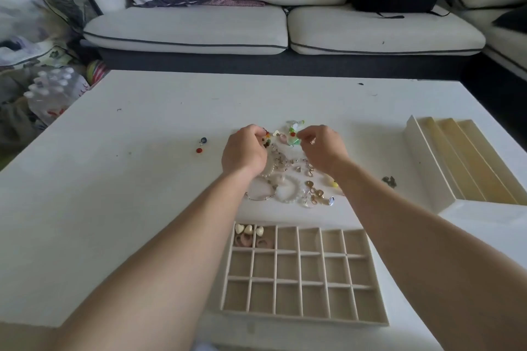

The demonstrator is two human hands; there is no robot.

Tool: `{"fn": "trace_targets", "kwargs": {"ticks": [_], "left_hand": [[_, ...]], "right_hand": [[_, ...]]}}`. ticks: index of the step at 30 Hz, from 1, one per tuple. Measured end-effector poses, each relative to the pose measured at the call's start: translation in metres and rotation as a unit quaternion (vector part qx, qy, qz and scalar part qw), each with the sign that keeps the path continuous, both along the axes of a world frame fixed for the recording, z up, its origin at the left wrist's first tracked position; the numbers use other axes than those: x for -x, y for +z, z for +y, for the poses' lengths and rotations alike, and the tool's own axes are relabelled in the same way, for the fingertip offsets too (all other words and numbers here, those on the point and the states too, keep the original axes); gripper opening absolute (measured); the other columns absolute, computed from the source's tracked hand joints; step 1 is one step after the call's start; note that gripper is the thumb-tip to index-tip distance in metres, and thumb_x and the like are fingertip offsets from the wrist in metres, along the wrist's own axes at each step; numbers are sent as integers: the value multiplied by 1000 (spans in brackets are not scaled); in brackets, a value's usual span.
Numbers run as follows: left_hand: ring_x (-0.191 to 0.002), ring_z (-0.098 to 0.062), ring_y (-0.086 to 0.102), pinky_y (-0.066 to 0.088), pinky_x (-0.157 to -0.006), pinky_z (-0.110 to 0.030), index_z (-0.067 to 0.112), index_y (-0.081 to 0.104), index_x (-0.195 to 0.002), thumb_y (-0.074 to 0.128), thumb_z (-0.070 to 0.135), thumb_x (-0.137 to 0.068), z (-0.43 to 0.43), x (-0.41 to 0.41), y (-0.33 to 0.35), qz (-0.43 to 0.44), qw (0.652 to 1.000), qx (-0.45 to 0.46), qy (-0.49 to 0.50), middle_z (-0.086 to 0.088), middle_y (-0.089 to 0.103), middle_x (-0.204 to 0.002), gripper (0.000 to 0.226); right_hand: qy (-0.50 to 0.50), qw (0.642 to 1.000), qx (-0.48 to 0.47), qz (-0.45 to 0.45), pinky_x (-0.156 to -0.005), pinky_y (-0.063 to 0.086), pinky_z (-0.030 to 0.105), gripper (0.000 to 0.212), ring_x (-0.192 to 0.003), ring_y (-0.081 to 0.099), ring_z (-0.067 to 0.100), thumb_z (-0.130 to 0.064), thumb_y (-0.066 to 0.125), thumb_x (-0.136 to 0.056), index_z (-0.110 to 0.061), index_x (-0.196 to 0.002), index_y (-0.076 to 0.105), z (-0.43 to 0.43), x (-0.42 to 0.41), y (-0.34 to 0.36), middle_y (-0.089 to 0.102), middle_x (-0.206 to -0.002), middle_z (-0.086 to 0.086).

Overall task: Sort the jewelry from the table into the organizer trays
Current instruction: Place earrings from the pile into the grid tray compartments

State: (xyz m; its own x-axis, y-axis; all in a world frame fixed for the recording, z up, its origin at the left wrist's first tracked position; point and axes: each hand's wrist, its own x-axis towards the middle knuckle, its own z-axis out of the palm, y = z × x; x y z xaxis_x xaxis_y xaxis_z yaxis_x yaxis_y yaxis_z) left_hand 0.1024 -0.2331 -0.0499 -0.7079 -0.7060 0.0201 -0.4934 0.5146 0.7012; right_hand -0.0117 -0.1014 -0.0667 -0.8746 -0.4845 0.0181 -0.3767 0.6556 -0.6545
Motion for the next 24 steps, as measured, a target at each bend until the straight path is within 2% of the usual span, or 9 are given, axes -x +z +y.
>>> {"fn": "trace_targets", "kwargs": {"ticks": [2, 5, 8, 12, 14, 18, 21, 24], "left_hand": [[-103, -15, 66, 52, -88, -29, 26, 71, -113, 47, 6, -93, -2, 9, -1, 40, 999, -17, 7, 9, 73, -110, 37], [-95, -14, 67, 54, -87, -32, 26, 72, -105, 46, 6, -93, -4, 18, -2, 88, 996, -34, 9, 10, 73, -100, 35], [-92, -13, 67, 55, -86, -32, 26, 73, -103, 48, 5, -91, -5, 24, -6, 104, 993, -47, 2, 9, 72, -97, 34], [-89, -8, 65, 53, -84, -27, 26, 73, -98, 51, 6, -90, -3, 23, -10, 109, 993, -44, -11, 12, 70, -93, 31], [-90, -8, 65, 53, -84, -26, 26, 74, -97, 52, 7, -89, -4, 22, -10, 115, 992, -44, -16, 12, 70, -92, 30], [-86, -6, 63, 49, -79, -23, 29, 71, -93, 52, 8, -90, -9, 15, -6, 116, 992, -49, -9, 16, 67, -88, 28], [-87, -7, 64, 50, -78, -24, 28, 72, -93, 52, 9, -90, -11, 11, -6, 111, 992, -52, -4, 17, 66, -87, 28], [-89, -7, 63, 49, -79, -24, 28, 72, -92, 51, 9, -90, -13, 8, -4, 102, 993, -56, 2, 18, 66, -87, 28]], "right_hand": [[17, 999, -25, 29, -71, 46, 24, 37, -89, 64, 20, -10, 46, -97, -24, -118, 73, -16, 10, 0, 70, -123, -1], [53, 995, -65, 61, -84, 50, 29, 29, -110, 62, 22, -17, 56, -98, -25, -122, 70, -39, 21, -1, 68, -123, -2], [68, 986, -123, 86, -92, 51, 35, 24, -114, 60, 25, -26, 62, -98, -22, -121, 69, -55, 26, -4, 66, -122, 1], [55, 977, -174, 113, -89, 51, 39, 19, -109, 59, 30, -27, 61, -99, -11, -107, 65, -65, 24, -13, 62, -111, 8], [45, 976, -185, 105, -82, 49, 39, 11, -100, 58, 30, -22, 58, -97, -13, -91, 57, -69, 23, -17, 58, -98, 7], [20, 979, -191, 71, -66, 40, 33, 18, -82, 53, 30, -13, 55, -93, -14, -76, 50, -75, 24, -18, 54, -79, 3], [34, 978, -199, 61, -72, 43, 33, 5, -90, 53, 29, -12, 57, -91, -15, -93, 61, -73, 26, -15, 56, -93, 4], [39, 980, -191, 45, -74, 52, 35, 18, -97, 59, 28, -9, 61, -87, -14, -104, 63, -67, 28, -14, 63, -104, 5]]}}
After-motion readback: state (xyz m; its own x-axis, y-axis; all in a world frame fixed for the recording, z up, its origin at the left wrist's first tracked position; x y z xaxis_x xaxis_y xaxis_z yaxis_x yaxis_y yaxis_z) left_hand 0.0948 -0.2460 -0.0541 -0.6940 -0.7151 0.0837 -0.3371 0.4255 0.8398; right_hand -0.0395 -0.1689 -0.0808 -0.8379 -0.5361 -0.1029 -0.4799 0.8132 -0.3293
